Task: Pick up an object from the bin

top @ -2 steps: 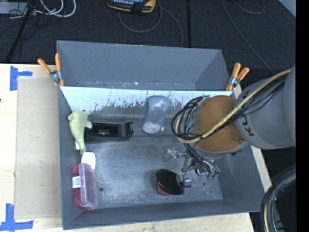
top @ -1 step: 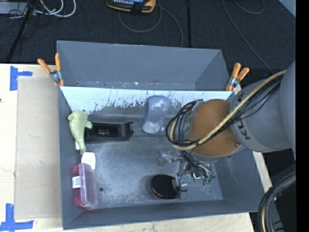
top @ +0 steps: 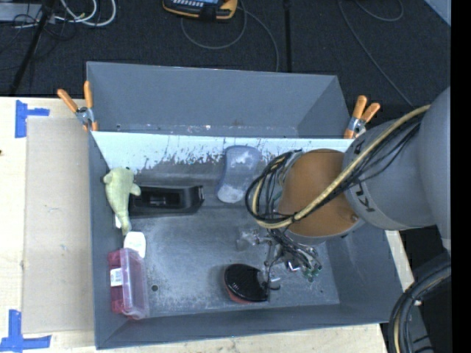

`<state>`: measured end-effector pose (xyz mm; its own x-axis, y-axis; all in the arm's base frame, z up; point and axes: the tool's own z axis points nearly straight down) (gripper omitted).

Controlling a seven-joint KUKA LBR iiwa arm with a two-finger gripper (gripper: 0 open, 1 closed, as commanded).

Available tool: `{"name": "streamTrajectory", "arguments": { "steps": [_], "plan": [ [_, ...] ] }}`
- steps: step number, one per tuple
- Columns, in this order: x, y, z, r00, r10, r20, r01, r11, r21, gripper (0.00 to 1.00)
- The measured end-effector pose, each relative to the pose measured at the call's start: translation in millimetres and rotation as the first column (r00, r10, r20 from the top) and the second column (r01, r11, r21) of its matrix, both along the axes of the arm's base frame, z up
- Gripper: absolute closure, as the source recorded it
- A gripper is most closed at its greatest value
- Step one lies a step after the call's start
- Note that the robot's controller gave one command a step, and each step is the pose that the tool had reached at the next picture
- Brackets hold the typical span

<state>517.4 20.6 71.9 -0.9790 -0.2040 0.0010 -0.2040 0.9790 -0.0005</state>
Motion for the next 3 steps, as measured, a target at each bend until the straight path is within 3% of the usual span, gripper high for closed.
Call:
{"name": "streamTrajectory", "arguments": {
  "steps": [1,2,3],
  "plan": [
    [-17.8,7.0,0.2,0.991,0.137,0.004,-0.137,0.991,0.001,0.0],
    [-32.2,36.1,-0.3,0.994,0.113,0.004,-0.113,0.994,0.0,1.0],
    [-32.1,36.1,-0.3,0.994,0.113,0.004,-0.113,0.994,0.0,1.0]
  ]
}}
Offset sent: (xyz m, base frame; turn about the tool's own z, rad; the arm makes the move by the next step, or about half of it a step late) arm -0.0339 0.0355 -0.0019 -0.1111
